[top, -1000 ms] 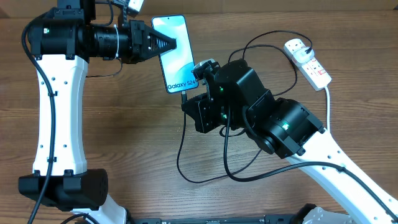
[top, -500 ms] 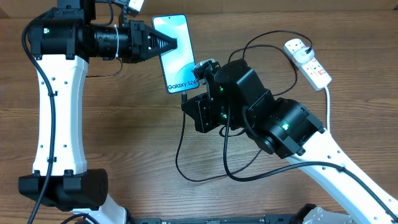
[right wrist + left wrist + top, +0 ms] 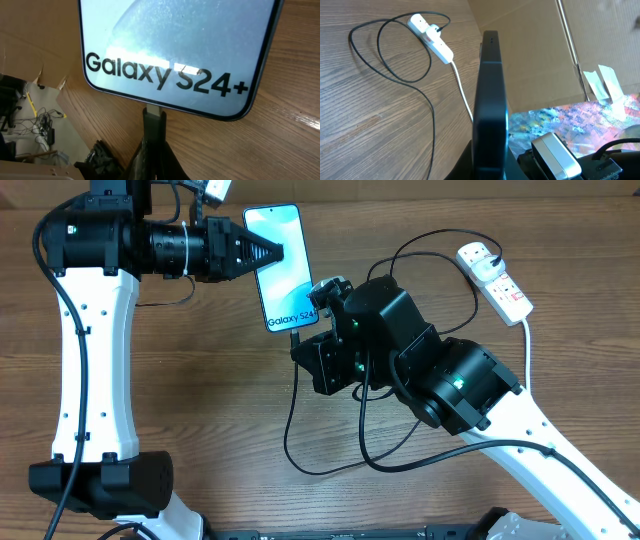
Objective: Plug charger to phone and switch on socket
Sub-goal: 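Push the USB-C plug up into the phone's bottom port with right gripper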
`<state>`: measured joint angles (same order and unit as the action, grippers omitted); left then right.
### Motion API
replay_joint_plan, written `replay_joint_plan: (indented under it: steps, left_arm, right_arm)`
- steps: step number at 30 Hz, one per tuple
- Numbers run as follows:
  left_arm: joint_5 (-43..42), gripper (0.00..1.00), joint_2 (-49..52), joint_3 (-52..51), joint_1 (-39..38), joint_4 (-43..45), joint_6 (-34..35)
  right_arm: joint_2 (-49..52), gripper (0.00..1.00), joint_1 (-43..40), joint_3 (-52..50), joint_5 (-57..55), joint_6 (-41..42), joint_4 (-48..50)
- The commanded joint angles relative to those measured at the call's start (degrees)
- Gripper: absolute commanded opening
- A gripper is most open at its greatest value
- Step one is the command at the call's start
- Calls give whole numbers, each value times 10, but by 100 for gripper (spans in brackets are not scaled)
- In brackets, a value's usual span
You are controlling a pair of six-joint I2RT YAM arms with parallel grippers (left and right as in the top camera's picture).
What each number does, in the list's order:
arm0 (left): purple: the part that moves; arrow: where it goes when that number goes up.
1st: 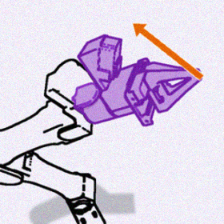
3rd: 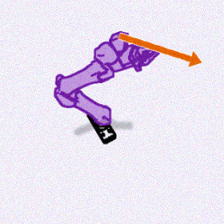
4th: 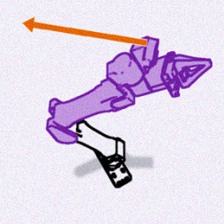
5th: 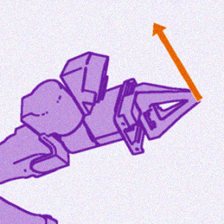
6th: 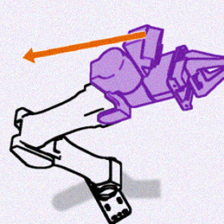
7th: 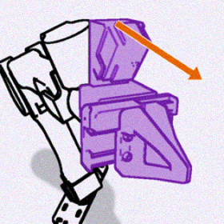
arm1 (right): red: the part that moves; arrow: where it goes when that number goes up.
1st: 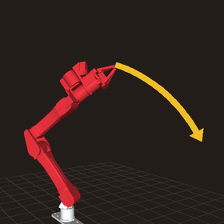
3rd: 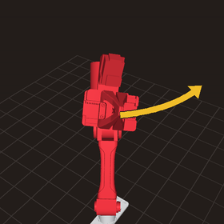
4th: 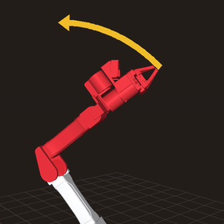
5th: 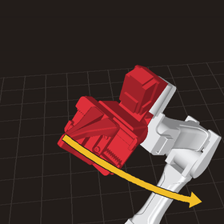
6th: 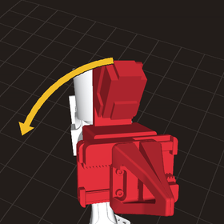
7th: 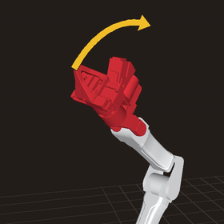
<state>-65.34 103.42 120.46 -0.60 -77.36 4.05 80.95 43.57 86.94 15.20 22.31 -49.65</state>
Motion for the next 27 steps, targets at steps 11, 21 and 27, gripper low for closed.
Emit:
replay_joint_plan:
  steps: [11,21,27]
  left_arm:
    - [-22,4,1,7,-2,-26,-53]
    - [-22,4,1,7,-2,-45,-54]
    - [-23,4,1,7,-2,-68,-46]
  right_arm:
    - [-13,4,-3,9,-10,4,29]
    - [-13,4,-3,9,-11,14,47]
    - [-11,4,-3,9,-13,16,62]
